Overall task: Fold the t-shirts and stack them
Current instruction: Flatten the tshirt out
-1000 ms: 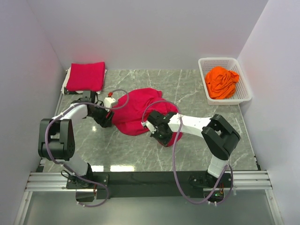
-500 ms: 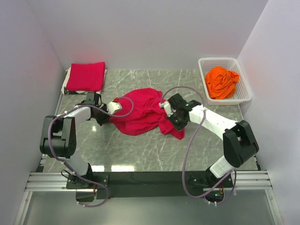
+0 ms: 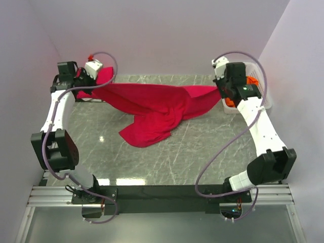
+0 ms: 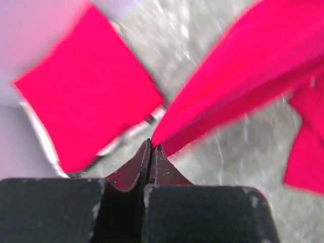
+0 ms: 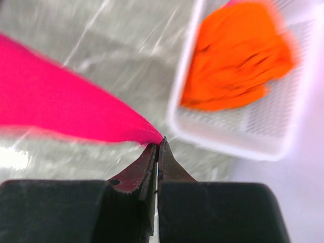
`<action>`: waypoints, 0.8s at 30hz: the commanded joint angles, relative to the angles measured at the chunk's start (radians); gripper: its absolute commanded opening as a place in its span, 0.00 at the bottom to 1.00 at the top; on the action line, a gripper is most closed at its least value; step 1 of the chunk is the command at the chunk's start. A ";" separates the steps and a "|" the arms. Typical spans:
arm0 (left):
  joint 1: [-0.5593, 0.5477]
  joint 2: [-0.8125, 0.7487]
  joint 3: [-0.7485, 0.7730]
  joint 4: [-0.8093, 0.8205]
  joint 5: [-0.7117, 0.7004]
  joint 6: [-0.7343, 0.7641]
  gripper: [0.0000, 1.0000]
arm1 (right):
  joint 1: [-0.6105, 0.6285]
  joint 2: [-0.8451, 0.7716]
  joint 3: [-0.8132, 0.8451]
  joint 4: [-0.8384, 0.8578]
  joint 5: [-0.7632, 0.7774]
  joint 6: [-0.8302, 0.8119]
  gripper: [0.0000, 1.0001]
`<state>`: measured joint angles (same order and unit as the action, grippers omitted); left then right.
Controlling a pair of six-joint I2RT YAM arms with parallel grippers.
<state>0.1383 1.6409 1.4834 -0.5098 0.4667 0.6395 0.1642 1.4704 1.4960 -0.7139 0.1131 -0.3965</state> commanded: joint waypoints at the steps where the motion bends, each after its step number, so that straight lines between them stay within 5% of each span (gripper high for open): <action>1: 0.018 -0.048 0.060 0.008 0.036 -0.145 0.01 | -0.018 -0.068 0.072 0.079 0.042 -0.044 0.00; 10: 0.023 -0.203 0.092 0.232 -0.063 -0.351 0.01 | -0.046 -0.154 0.246 0.283 0.106 -0.039 0.00; 24: 0.024 -0.214 0.302 0.304 -0.122 -0.400 0.01 | -0.048 -0.140 0.458 0.386 0.171 -0.143 0.00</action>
<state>0.1516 1.4475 1.7241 -0.2508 0.4149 0.2493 0.1368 1.3548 1.8874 -0.4305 0.2020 -0.4862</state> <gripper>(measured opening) 0.015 0.012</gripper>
